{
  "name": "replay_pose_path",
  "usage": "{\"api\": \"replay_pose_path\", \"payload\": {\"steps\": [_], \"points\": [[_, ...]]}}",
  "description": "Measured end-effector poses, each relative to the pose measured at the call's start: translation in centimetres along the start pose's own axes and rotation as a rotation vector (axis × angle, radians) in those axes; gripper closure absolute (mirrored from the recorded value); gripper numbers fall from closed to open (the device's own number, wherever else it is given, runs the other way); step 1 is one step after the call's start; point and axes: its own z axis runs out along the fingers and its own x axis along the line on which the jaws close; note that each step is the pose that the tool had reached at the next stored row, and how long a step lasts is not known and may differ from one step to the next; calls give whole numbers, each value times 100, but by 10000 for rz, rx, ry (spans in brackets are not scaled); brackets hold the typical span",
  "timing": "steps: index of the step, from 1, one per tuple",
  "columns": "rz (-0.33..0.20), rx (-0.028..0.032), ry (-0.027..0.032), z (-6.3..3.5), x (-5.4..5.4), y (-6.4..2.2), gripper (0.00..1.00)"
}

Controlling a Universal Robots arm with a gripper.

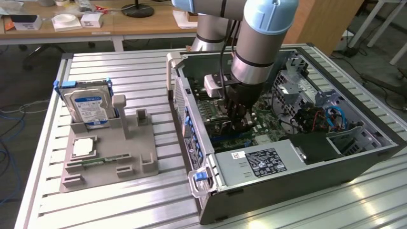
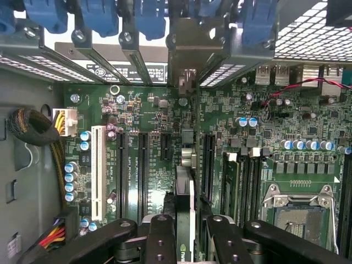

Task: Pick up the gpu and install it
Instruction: 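Insert the gpu into the slot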

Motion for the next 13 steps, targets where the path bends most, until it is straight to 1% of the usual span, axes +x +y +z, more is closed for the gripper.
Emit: {"api": "replay_pose_path", "payload": {"steps": [10, 13], "points": [[0, -1, 1, 0, 20, 0, 73], [0, -3, 4, 18, 21, 1, 73]]}}
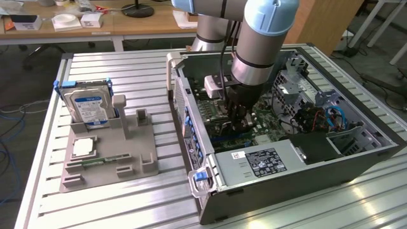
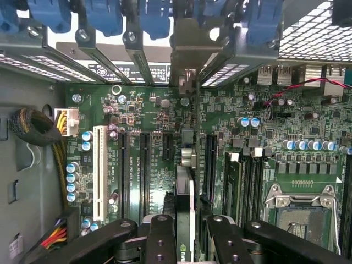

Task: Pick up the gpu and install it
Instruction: 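Insert the gpu into the slot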

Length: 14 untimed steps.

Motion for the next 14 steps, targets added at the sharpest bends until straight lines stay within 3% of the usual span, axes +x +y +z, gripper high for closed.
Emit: {"api": "replay_pose_path", "payload": {"steps": [9, 14], "points": [[0, 3, -4, 29, 0, 0, 73], [1, 10, -17, -3, -3, -1, 73]]}}
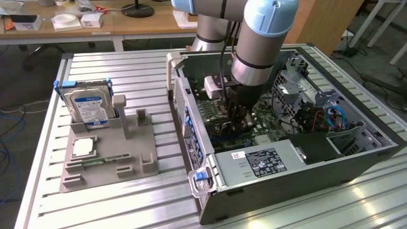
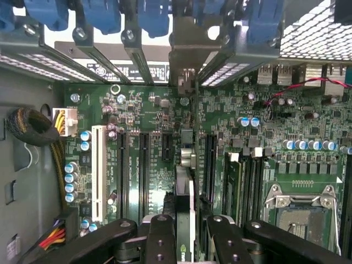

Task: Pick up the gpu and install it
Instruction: 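Insert the gpu into the slot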

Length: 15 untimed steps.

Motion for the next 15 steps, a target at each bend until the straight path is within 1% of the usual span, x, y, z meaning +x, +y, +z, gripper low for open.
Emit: {"api": "replay_pose_path", "payload": {"steps": [2, 6, 15], "points": [[-1, -6, 13, -6, 2, 1, 73], [-1, -7, 14, -22, 1, 0, 73], [17, -7, 14, -24, 4, 0, 73]]}}
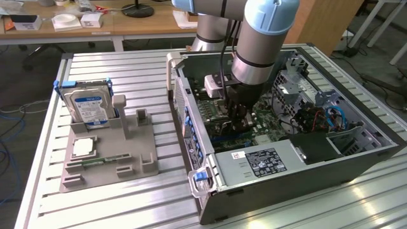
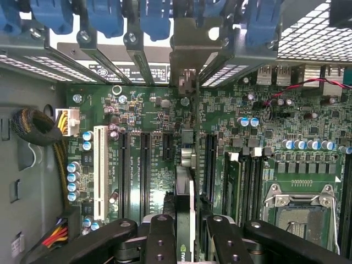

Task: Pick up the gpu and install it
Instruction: 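Insert the gpu into the slot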

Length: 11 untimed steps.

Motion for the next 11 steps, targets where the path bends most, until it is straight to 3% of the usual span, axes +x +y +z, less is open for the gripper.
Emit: {"api": "replay_pose_path", "payload": {"steps": [11], "points": [[116, 5, 1, 0, 14, 0, 73]]}}
